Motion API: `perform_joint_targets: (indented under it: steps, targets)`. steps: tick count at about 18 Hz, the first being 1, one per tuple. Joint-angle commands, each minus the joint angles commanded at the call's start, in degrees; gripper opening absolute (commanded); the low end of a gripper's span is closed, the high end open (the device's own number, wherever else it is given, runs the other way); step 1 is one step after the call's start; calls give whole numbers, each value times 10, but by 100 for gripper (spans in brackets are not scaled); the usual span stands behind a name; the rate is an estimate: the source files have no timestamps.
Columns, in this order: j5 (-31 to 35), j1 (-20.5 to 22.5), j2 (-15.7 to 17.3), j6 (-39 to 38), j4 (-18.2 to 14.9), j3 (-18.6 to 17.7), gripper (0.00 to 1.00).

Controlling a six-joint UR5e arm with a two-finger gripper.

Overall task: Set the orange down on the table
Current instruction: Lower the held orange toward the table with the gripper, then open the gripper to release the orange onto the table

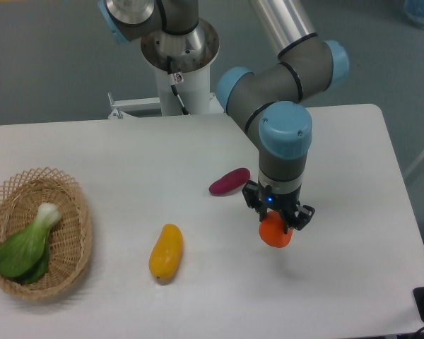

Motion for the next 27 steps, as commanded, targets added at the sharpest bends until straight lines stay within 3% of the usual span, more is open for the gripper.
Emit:
perform_joint_targets:
  steps: [10,15,21,25,27]
  targets:
    - [2,-3,2,0,5,-26,46]
    - [3,-4,6,1,69,-75,46]
    - [6,-6,7,4,76,-86,46]
    - [6,-7,7,5,76,-91,51]
    - [6,-7,8,7,76,-91,58]
